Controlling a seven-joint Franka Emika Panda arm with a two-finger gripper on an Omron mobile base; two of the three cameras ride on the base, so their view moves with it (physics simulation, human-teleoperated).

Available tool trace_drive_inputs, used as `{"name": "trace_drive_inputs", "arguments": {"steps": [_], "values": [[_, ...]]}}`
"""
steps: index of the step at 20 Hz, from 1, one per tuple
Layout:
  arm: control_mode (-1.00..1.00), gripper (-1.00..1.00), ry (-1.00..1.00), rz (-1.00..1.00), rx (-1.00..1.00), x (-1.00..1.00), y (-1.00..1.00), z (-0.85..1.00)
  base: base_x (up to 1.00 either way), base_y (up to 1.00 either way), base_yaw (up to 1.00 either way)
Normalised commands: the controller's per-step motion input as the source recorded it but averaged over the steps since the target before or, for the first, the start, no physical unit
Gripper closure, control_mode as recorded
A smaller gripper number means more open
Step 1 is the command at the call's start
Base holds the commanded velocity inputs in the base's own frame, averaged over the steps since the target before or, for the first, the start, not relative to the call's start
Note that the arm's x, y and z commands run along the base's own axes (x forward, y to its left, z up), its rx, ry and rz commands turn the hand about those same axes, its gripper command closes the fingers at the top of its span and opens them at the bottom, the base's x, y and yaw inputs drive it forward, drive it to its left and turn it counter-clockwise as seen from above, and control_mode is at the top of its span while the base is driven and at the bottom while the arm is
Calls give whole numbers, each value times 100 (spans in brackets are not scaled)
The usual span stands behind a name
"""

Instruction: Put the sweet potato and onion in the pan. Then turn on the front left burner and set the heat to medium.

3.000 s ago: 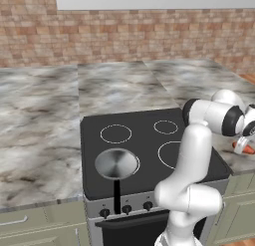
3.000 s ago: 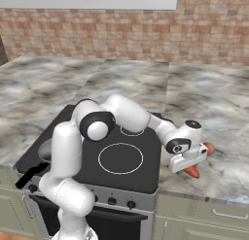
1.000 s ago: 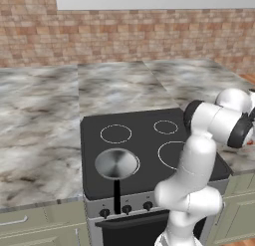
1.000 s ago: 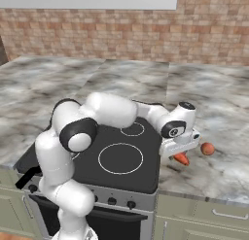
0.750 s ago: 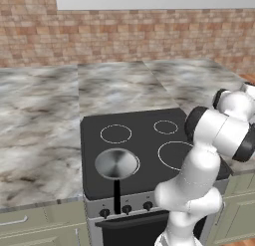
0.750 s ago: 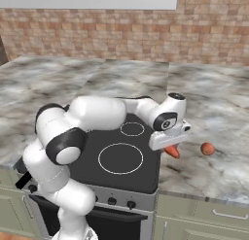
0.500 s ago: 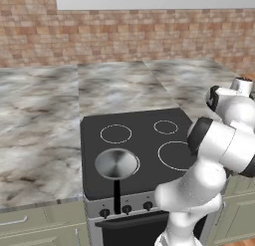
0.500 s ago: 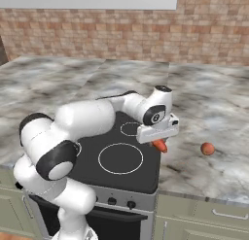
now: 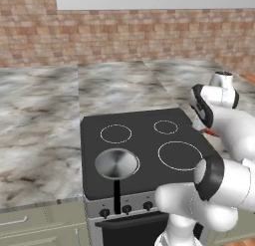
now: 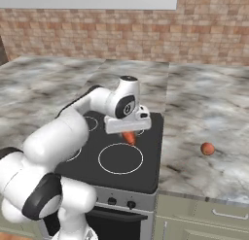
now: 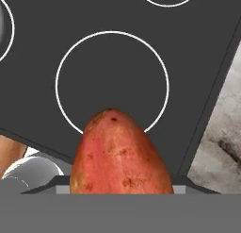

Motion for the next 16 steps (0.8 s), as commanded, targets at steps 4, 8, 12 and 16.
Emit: {"name": "trace_drive_inputs", "arguments": {"steps": [4,8,12,16], "values": [[-100,100,-4,-13,0,-10,100,28,0,0,0],[-100,100,-6,-12,0,-8,100,28,0,0,0],[-100,100,-9,-8,0,0,100,20,0,0,0],[-100,100,-13,-2,0,0,100,3,0,0,0]]}}
